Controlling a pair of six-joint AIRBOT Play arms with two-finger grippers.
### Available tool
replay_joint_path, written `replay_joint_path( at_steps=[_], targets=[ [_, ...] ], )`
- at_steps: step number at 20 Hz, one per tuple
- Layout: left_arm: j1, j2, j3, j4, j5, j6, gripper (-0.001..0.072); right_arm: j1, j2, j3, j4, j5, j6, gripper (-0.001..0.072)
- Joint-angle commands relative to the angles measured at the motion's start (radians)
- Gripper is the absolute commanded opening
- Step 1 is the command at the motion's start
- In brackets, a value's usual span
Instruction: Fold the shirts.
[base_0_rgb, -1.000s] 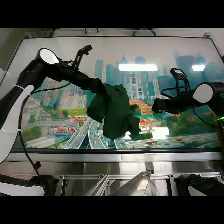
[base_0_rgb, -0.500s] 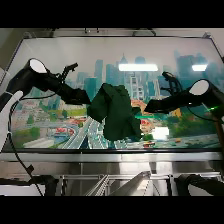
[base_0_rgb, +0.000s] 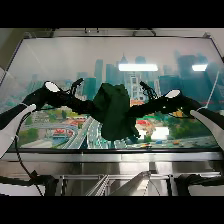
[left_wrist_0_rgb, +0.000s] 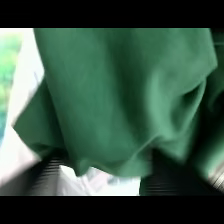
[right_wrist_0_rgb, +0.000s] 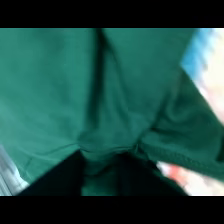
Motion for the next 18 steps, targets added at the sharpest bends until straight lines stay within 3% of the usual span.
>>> replay_joint_path(
  at_steps=[1,2,7,12,15,18],
  targets=[
    [-0.04,-0.059,0.028,-0.018,0.029,0.01,0.0056,0.01,-0.023,0.0,0.141,0.009,-0.084,0.0047],
    [-0.045,-0.068,0.045,-0.018,0.018,0.009,0.0017,0.009,-0.023,0.003,0.162,0.021,-0.105,0.0021],
    [0.009,-0.012,0.181,-0.011,-0.148,0.008,0.0016,-0.039,0.047,0.056,0.151,0.106,-0.107,0.0019],
    [0.218,0.22,0.327,0.078,-0.261,-0.078,0.0016,-0.345,0.311,0.185,-0.021,0.115,0.045,0.0019],
    [0.344,0.368,0.385,0.04,-0.298,-0.08,0.0017,-0.537,0.488,0.248,0.019,0.112,0.084,0.0019],
    [0.396,0.496,0.403,-0.01,-0.353,-0.076,0.0018,-0.596,0.658,0.249,0.085,0.146,0.076,0.002]
  ],
)
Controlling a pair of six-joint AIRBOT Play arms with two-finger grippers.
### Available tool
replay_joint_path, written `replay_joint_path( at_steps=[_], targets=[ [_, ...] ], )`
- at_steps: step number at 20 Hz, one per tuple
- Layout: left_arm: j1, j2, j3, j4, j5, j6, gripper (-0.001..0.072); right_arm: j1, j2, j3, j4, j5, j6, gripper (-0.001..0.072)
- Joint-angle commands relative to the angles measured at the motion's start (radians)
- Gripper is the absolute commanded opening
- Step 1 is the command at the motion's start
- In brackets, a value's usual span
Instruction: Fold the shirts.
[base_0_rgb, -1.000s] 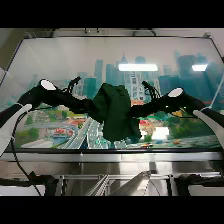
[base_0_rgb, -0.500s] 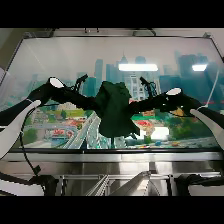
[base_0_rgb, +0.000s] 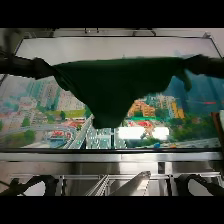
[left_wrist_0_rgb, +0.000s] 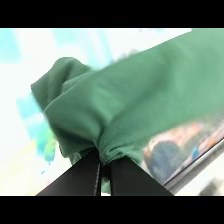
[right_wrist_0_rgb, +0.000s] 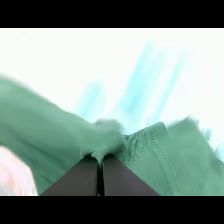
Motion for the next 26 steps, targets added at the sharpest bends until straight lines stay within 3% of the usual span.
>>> replay_joint_path(
  at_steps=[1,4,6,9,13,17,20,23,24,25,26],
  targets=[
    [0.066,0.153,0.03,-0.045,-0.07,-0.009,0.0018,-0.079,0.201,0.022,0.042,0.019,0.017,0.002],
    [0.056,0.268,0.03,-0.044,-0.098,-0.008,0.0019,-0.059,0.339,0.022,0.123,0.01,-0.073,0.002],
    [0.056,0.349,0.03,-0.042,-0.096,0.011,0.0019,-0.06,0.416,0.024,0.136,-0.07,-0.099,0.002],
    [0.056,0.402,0.028,-0.042,-0.093,0.051,0.002,-0.058,0.414,0.024,0.129,-0.143,-0.133,0.002],
    [0.056,0.301,-0.058,-0.044,-0.131,0.05,0.002,0.053,0.194,0.024,0.122,-0.096,-0.132,0.0021],
    [0.056,0.126,-0.246,-0.039,-0.143,0.055,0.0017,0.196,-0.138,0.024,0.077,-0.09,-0.132,0.0021],
    [0.056,-0.016,-0.342,-0.034,-0.112,0.125,0.0017,0.23,-0.395,0.024,0.083,-0.095,-0.129,0.0021],
    [0.056,-0.152,-0.364,-0.033,-0.078,0.177,0.0018,0.221,-0.528,0.027,0.098,-0.153,-0.13,0.0021],
    [0.056,-0.195,-0.352,-0.033,-0.061,0.183,0.002,0.217,-0.539,0.028,0.098,-0.191,-0.13,0.0069],
    [0.06,-0.232,-0.332,-0.033,-0.058,0.183,0.0184,0.209,-0.537,0.035,0.095,-0.205,-0.13,0.0317],
    [0.063,-0.266,-0.302,-0.032,-0.071,0.182,0.0389,0.194,-0.534,0.053,0.093,-0.183,-0.129,0.0451]
  ],
)
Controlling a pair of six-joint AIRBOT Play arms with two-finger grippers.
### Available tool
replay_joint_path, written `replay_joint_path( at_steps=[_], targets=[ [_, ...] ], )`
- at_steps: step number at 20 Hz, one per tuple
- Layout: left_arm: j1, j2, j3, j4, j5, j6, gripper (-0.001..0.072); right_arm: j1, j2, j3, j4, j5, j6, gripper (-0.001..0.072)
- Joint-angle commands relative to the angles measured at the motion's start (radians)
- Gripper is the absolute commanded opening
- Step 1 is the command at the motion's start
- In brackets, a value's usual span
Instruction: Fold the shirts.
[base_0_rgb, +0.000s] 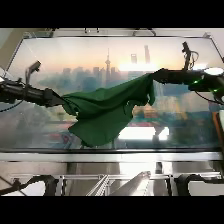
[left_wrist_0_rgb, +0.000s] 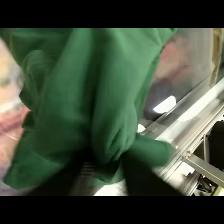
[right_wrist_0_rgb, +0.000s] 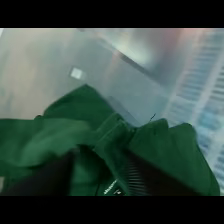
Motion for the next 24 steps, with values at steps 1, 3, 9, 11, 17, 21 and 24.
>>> replay_joint_path(
  at_steps=[1,3,9,11,17,21,24],
  targets=[
    [0.012,-0.146,0.066,0.002,-0.011,0.022,0.0612,-0.039,-0.046,0.039,-0.001,0.021,0.002,0.0463],
    [0.031,-0.196,0.148,0.003,-0.061,-0.022,0.0709,-0.107,-0.006,0.063,-0.01,0.12,0.07,0.0463],
    [0.064,-0.196,0.146,0.047,-0.196,-0.126,0.0704,-0.196,0.13,-0.085,-0.226,0.414,0.29,0.0366],
    [0.053,-0.125,0.018,0.107,-0.182,-0.133,0.0705,-0.148,0.213,-0.277,-0.256,0.381,0.307,0.0367],
    [0.046,0.059,-0.322,0.119,0.071,-0.129,0.0703,0.069,0.288,-0.65,-0.173,0.037,0.338,0.0369],
    [-0.019,0.034,-0.364,0.121,0.23,-0.127,0.0703,0.203,0.213,-0.648,-0.053,-0.117,0.311,0.0367],
    [-0.071,-0.039,-0.306,0.121,0.308,-0.128,0.0702,0.239,0.172,-0.645,0.059,-0.179,0.262,0.0366]
  ],
)
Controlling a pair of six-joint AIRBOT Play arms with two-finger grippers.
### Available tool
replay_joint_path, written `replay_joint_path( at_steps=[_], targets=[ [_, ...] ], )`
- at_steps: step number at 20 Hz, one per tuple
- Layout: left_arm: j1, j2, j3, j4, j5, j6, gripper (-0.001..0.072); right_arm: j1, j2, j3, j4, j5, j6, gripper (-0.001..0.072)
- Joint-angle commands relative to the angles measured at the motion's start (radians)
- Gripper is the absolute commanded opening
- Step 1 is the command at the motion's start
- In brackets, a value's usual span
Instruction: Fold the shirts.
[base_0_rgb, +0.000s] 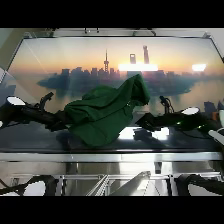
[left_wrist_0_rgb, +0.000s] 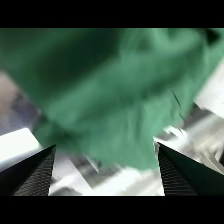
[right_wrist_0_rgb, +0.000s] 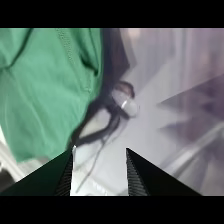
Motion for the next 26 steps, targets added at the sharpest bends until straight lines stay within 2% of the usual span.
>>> replay_joint_path(
  at_steps=[1,6,11,12,13,14,15,16,19,23,26],
  targets=[
    [-0.056,-0.076,0.045,0.005,0.117,-0.001,0.0702,0.051,-0.047,-0.007,0.141,-0.103,-0.049,0.0367],
    [-0.067,-0.204,0.121,0.013,0.09,-0.001,0.0703,0.064,-0.111,0.045,0.17,-0.116,-0.047,0.0366],
    [-0.067,-0.226,0.136,0.013,0.079,0.018,0.0697,0.137,-0.212,0.126,0.25,-0.111,-0.049,0.0366],
    [-0.067,-0.225,0.136,0.013,0.072,0.018,0.0638,0.155,-0.229,0.145,0.264,-0.105,-0.049,0.0364],
    [-0.067,-0.225,0.137,0.013,0.063,0.019,0.0537,0.173,-0.241,0.167,0.265,-0.096,-0.055,0.0288],
    [-0.067,-0.223,0.137,0.013,0.047,0.021,0.0389,0.184,-0.244,0.189,0.266,-0.071,-0.094,0.0057],
    [-0.067,-0.217,0.137,0.013,0.031,0.029,0.0195,0.187,-0.241,0.21,0.265,-0.038,-0.107,0.0021],
    [-0.066,-0.203,0.137,0.013,0.011,0.048,-0.0004,0.184,-0.232,0.23,0.264,-0.006,-0.108,0.0021],
    [-0.051,-0.111,0.156,0.013,-0.072,0.052,0.0,0.111,-0.122,0.265,0.245,0.069,-0.111,0.002],
    [0.037,0.09,0.307,0.011,-0.255,0.03,-0.0001,-0.151,0.171,0.301,0.226,0.21,-0.074,0.0019],
    [0.117,0.274,0.472,0.003,-0.25,0.013,-0.0001,-0.395,0.426,0.375,0.224,0.27,-0.056,0.0019]
  ],
)
